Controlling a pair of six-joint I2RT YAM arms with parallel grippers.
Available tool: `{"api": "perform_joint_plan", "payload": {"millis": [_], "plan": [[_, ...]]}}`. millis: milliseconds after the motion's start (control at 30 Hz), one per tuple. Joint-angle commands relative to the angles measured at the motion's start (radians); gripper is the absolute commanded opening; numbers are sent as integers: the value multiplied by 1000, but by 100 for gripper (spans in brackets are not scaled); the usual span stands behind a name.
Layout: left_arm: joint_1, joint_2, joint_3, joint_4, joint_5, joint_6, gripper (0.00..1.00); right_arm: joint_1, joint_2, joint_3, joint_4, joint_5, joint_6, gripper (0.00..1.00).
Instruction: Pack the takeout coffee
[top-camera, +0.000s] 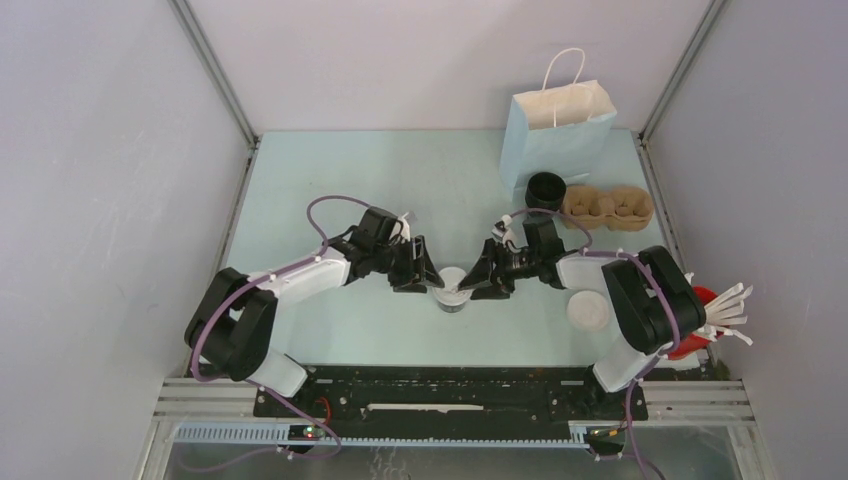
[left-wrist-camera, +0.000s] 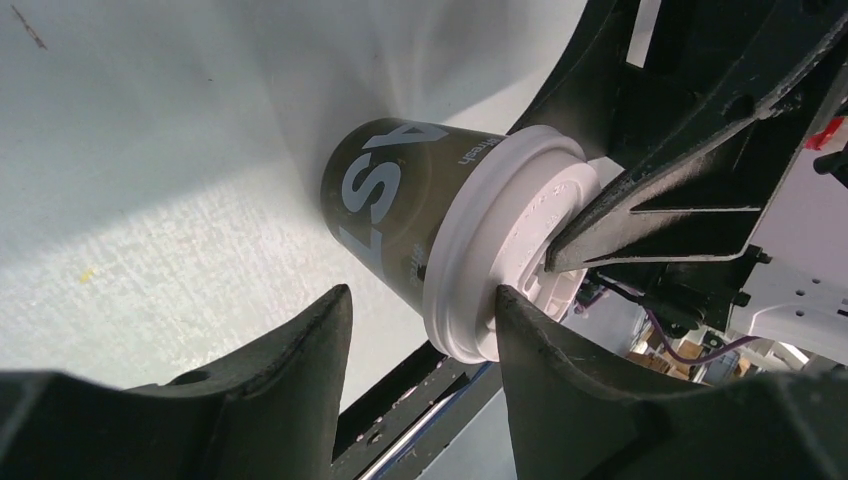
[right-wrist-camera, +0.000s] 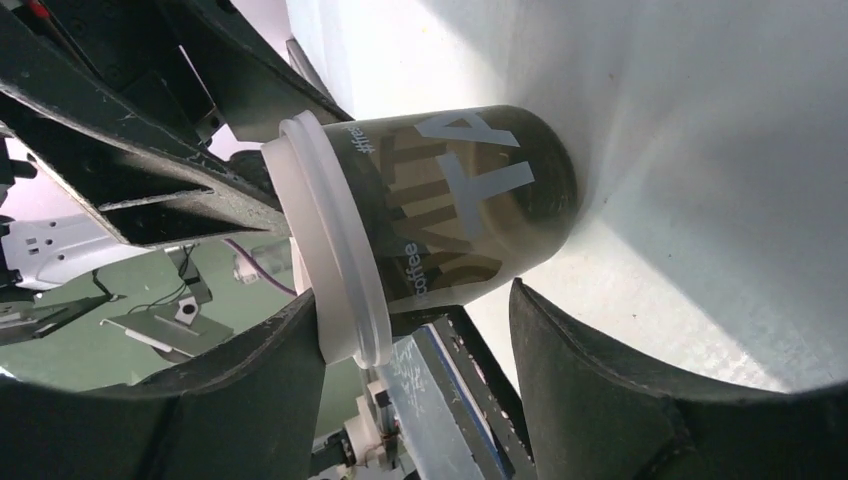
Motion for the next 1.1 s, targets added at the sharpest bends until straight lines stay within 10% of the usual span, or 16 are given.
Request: {"api": "perform_joint_plan", "payload": {"millis": [0, 133, 700, 1067], "plan": [[-8, 28, -59, -59, -87, 38, 59, 3, -80, -39, -34, 130, -20, 75], [-9, 14, -55, -67, -87, 35, 59, -2, -237, -20, -75, 87, 23, 88], [-9, 20, -31, -62, -85, 26, 58, 61, -34, -122, 3, 200, -64, 75], [-10, 27, -4, -61, -71, 24, 58, 142, -121, -90, 18, 124, 43, 91]]}}
